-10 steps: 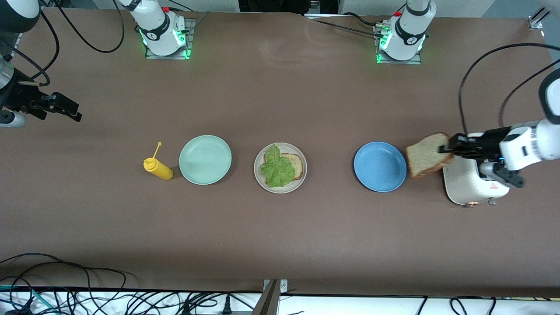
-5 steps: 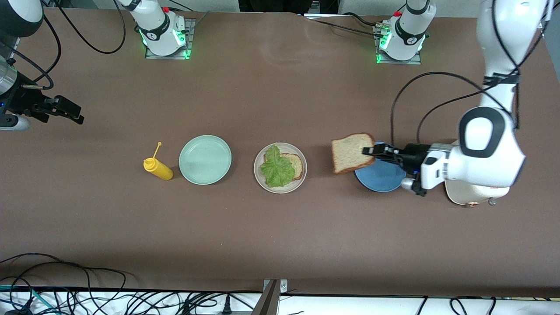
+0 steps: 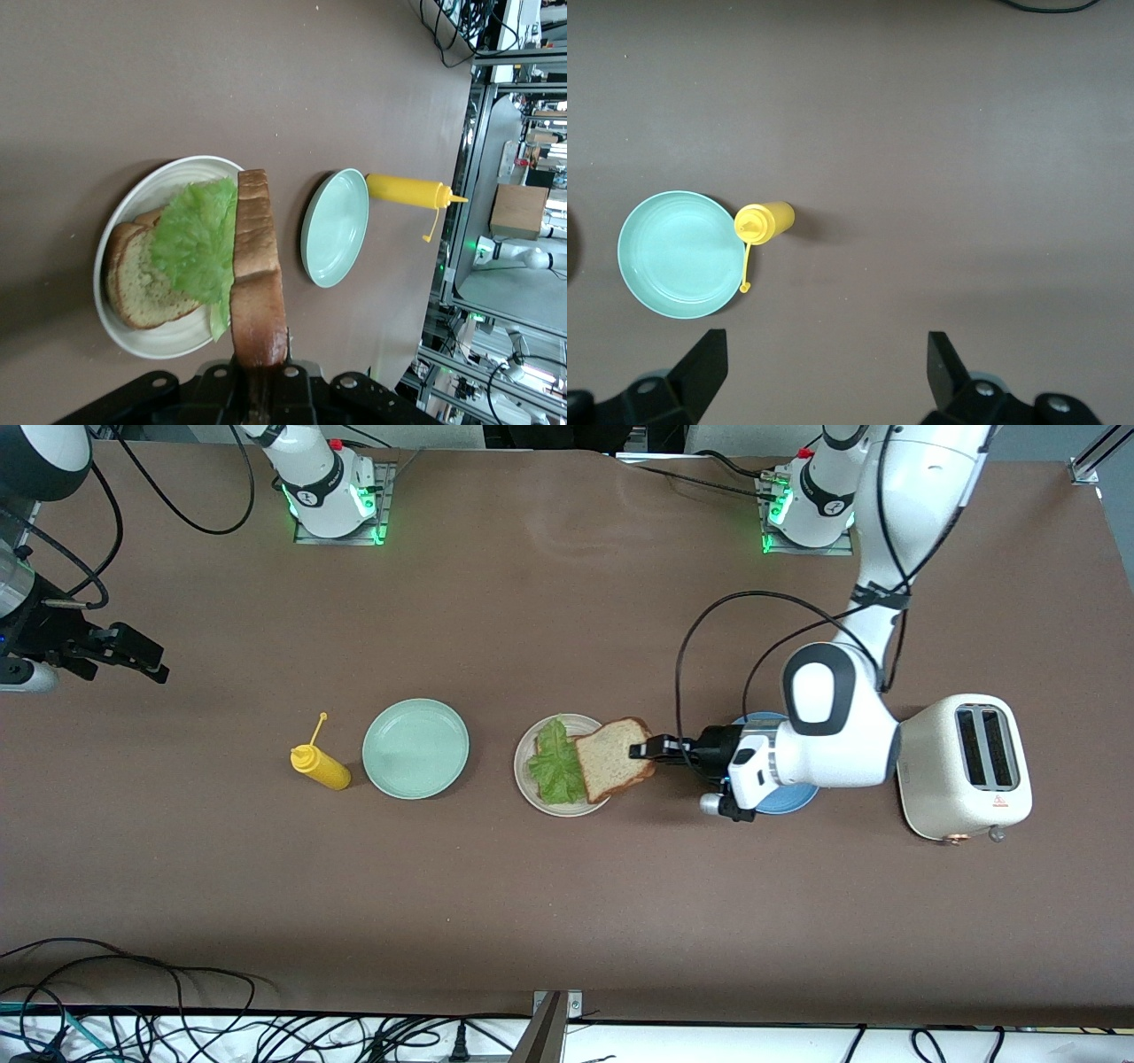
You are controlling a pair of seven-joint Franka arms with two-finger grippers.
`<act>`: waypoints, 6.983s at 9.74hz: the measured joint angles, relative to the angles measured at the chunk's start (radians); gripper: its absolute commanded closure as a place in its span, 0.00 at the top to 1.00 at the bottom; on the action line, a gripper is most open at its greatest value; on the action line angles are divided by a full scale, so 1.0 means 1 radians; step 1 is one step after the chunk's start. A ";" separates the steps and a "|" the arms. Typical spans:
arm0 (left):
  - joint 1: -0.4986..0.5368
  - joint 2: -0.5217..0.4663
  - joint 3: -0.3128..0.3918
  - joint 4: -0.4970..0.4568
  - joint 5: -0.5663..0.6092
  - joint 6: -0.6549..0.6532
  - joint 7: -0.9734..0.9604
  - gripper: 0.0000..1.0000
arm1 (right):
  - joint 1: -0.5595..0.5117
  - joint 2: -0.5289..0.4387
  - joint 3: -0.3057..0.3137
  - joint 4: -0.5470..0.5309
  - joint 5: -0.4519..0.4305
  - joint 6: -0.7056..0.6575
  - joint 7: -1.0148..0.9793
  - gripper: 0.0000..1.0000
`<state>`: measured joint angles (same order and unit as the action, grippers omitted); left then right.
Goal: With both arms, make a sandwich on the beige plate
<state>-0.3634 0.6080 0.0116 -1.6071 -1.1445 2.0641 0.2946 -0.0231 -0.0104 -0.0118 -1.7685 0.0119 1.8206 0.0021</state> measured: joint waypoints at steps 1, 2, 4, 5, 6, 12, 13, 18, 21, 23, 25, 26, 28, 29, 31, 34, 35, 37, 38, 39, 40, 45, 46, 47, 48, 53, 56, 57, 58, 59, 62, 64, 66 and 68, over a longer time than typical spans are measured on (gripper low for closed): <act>-0.036 0.015 0.000 0.000 -0.022 0.073 -0.010 0.00 | 0.000 0.000 0.001 0.000 0.000 -0.001 0.000 1.00; -0.075 0.032 0.000 -0.001 -0.042 0.134 -0.015 0.00 | 0.000 0.000 0.002 0.000 0.000 -0.002 0.000 1.00; -0.119 0.053 0.000 -0.001 -0.063 0.173 -0.023 0.00 | 0.000 0.000 0.003 0.000 0.000 -0.002 0.000 1.00; -0.128 0.059 0.001 -0.001 -0.064 0.178 -0.039 0.00 | 0.000 0.000 0.003 0.000 0.000 -0.002 0.000 1.00; -0.136 0.064 0.001 -0.001 -0.065 0.199 -0.050 0.00 | 0.000 0.000 0.004 0.000 0.000 -0.002 0.000 1.00; -0.191 0.111 0.011 -0.004 -0.108 0.301 -0.034 0.67 | 0.000 0.000 0.004 0.000 0.000 -0.002 0.001 1.00; -0.189 0.113 0.016 -0.005 -0.108 0.301 -0.012 0.86 | 0.000 0.000 0.004 0.000 0.000 -0.002 0.001 1.00; -0.180 0.119 0.029 -0.012 -0.108 0.301 0.011 1.00 | 0.000 0.000 0.004 0.000 0.000 -0.002 0.001 1.00; -0.136 0.101 0.032 -0.007 -0.068 0.301 0.014 1.00 | 0.000 0.000 0.004 0.003 0.000 -0.002 0.001 1.00; -0.085 0.060 0.033 -0.005 0.134 0.227 -0.034 1.00 | 0.000 0.000 0.005 0.005 0.000 -0.001 0.001 1.00; -0.006 0.006 0.034 0.005 0.391 0.064 -0.110 1.00 | 0.001 0.000 0.005 0.008 -0.001 -0.001 0.000 1.00; 0.031 -0.018 0.035 0.006 0.498 -0.007 -0.121 1.00 | 0.002 0.000 0.005 0.011 -0.002 -0.001 0.000 1.00; 0.094 -0.048 0.037 0.005 0.662 -0.112 -0.126 1.00 | 0.014 0.000 0.007 0.017 -0.010 -0.001 0.000 1.00; 0.124 -0.061 0.038 0.006 0.727 -0.165 -0.126 1.00 | 0.023 0.001 0.007 0.021 -0.015 0.000 0.000 1.00; 0.184 -0.103 0.039 0.008 0.854 -0.237 -0.127 1.00 | 0.029 0.002 0.008 0.042 -0.015 -0.015 0.000 1.00; 0.239 -0.195 0.041 0.010 1.038 -0.312 -0.133 1.00 | 0.030 0.002 0.008 0.050 -0.015 -0.068 0.000 1.00; 0.249 -0.227 0.041 0.010 1.093 -0.327 -0.139 1.00 | 0.030 0.002 0.008 0.050 -0.015 -0.069 0.001 1.00; 0.268 -0.296 0.041 0.011 1.156 -0.371 -0.155 1.00 | 0.030 0.002 0.008 0.050 -0.015 -0.071 0.001 1.00; 0.278 -0.328 0.041 0.012 1.169 -0.397 -0.159 1.00 | 0.030 0.002 0.008 0.051 -0.015 -0.071 0.001 1.00; 0.286 -0.358 0.042 0.017 1.171 -0.425 -0.160 1.00 | 0.030 0.002 0.008 0.051 -0.015 -0.071 0.001 1.00; 0.292 -0.383 0.042 0.036 1.171 -0.469 -0.162 1.00 | 0.030 0.002 0.008 0.051 -0.015 -0.072 0.001 1.00; 0.300 -0.411 0.055 0.202 1.172 -0.640 -0.170 1.00 | 0.030 0.002 0.008 0.051 -0.015 -0.072 0.001 1.00; 0.300 -0.416 0.054 0.212 1.172 -0.657 -0.176 1.00 | 0.030 0.002 0.008 0.051 -0.015 -0.072 0.001 1.00; 0.300 -0.424 0.053 0.212 1.172 -0.664 -0.190 1.00 | 0.030 0.002 0.008 0.051 -0.015 -0.072 0.001 1.00; 0.299 -0.428 0.051 0.211 1.172 -0.668 -0.195 1.00 | 0.030 0.002 0.008 0.051 -0.015 -0.072 0.001 1.00; 0.299 -0.479 0.051 0.075 1.172 -0.563 -0.201 1.00 | 0.030 0.002 0.008 0.051 -0.015 -0.071 0.001 1.00; 0.299 -0.513 0.051 0.056 1.172 -0.555 -0.203 1.00 | 0.030 0.002 0.008 0.052 -0.015 -0.071 0.001 1.00; 0.299 -0.519 0.050 0.060 1.172 -0.556 -0.204 1.00 | 0.030 0.002 0.008 0.052 -0.015 -0.071 0.001 1.00; 0.299 -0.524 0.050 0.068 1.172 -0.558 -0.204 1.00 | 0.030 0.002 0.008 0.052 -0.015 -0.071 0.001 1.00; 0.299 -0.528 0.051 0.078 1.172 -0.560 -0.204 1.00 | 0.030 0.002 0.008 0.052 -0.015 -0.071 0.001 1.00; 0.299 -0.534 0.051 0.087 1.172 -0.565 -0.204 1.00 | 0.030 0.002 0.008 0.052 -0.015 -0.071 0.001 1.00; 0.299 -0.533 0.050 0.087 1.172 -0.567 -0.204 1.00 | 0.030 0.002 0.008 0.052 -0.015 -0.071 0.001 1.00; 0.299 -0.533 0.050 0.087 1.172 -0.568 -0.204 1.00 | 0.030 0.002 0.008 0.052 -0.015 -0.071 0.001 1.00; 0.299 -0.531 0.050 0.087 1.172 -0.569 -0.204 1.00 | 0.030 0.002 0.008 0.052 -0.015 -0.071 0.001 1.00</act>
<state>-0.0642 0.0769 0.0620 -1.5206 0.0273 1.4949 0.0906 0.0074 -0.0082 -0.0037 -1.7166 -0.0036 1.7494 0.0027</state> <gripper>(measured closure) 0.000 0.000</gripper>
